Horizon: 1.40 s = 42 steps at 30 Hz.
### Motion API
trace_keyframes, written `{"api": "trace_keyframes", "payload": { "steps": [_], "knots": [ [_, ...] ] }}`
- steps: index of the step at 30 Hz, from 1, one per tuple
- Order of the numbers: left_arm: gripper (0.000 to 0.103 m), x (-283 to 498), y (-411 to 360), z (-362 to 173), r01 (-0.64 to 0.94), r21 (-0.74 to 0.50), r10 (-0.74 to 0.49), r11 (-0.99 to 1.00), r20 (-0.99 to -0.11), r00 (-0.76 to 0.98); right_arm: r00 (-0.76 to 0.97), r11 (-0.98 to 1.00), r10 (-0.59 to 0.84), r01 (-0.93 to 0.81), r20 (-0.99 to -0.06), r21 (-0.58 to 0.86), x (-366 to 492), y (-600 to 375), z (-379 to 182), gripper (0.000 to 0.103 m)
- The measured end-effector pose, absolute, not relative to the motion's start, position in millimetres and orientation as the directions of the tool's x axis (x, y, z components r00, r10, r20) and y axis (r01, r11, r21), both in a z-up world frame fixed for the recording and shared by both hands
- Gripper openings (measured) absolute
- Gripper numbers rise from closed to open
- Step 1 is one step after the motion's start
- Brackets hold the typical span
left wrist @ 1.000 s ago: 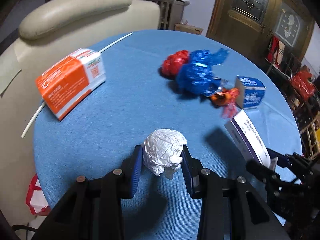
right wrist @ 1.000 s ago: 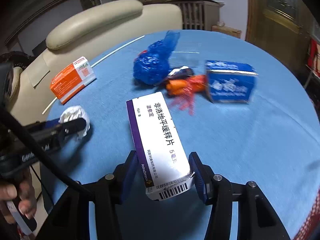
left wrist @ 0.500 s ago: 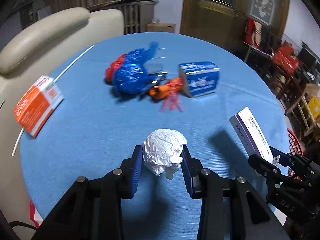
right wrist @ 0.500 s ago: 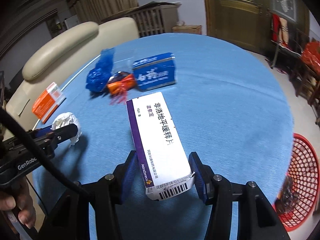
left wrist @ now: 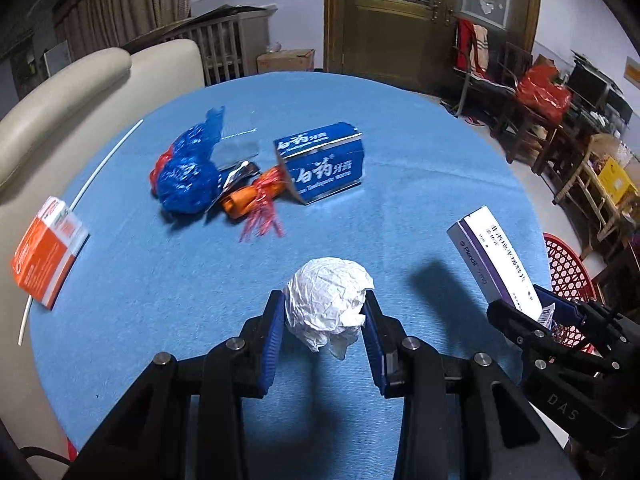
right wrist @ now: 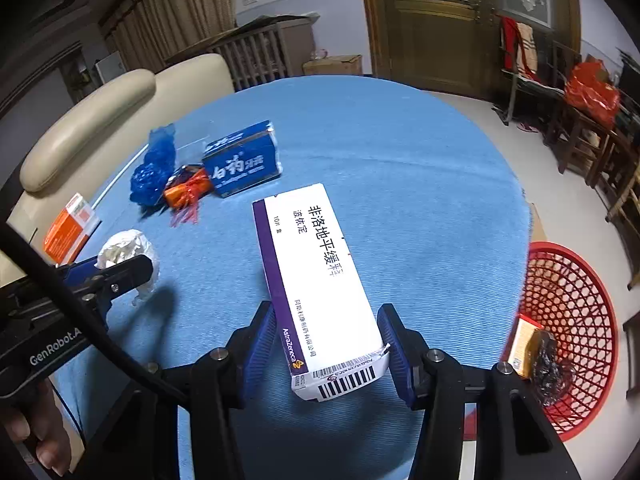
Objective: Collect trash
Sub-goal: 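Carry the medicine box with the right tool over the red wastebasket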
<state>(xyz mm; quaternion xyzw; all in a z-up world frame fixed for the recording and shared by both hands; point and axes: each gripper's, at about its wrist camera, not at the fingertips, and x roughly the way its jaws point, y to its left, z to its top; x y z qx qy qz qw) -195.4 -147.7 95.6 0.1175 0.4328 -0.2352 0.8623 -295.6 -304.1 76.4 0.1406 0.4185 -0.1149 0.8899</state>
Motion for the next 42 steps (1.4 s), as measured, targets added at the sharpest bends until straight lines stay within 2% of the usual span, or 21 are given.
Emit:
{"api": "trace_keyframes", "payload": {
  "steps": [42],
  "knots": [
    [0.039, -230, -238, 105, 0.645, 0.053, -0.357, 0.762, -0.797, 0.487, 0.600, 0.839, -0.225, 0.520, -0.768, 0.160, -362, -391, 76, 0.055]
  ]
}}
